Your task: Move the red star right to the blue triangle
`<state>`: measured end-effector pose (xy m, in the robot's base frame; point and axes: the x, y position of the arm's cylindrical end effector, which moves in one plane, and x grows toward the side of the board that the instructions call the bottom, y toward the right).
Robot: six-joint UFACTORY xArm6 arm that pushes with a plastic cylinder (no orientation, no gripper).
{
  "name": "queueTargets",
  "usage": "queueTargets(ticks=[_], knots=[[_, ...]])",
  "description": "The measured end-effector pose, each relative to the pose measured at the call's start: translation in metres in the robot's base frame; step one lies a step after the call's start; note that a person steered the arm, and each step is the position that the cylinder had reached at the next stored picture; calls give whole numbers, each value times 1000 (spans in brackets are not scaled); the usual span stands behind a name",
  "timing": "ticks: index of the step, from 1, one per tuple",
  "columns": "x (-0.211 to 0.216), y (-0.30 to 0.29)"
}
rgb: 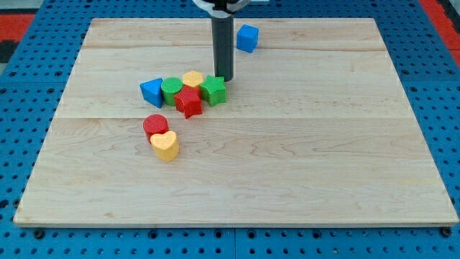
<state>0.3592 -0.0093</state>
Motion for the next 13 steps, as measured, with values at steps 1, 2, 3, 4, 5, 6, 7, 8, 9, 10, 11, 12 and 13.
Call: queueTargets(ticks=[1,2,3,4,5,6,7,8,9,10,11,12,13], knots=[[7,50],[36,92],[79,83],[97,84],[103,41],[102,26],[101,10],[98,-14],[98,-53],[98,-53],[94,-53],[87,-71],[74,-80]])
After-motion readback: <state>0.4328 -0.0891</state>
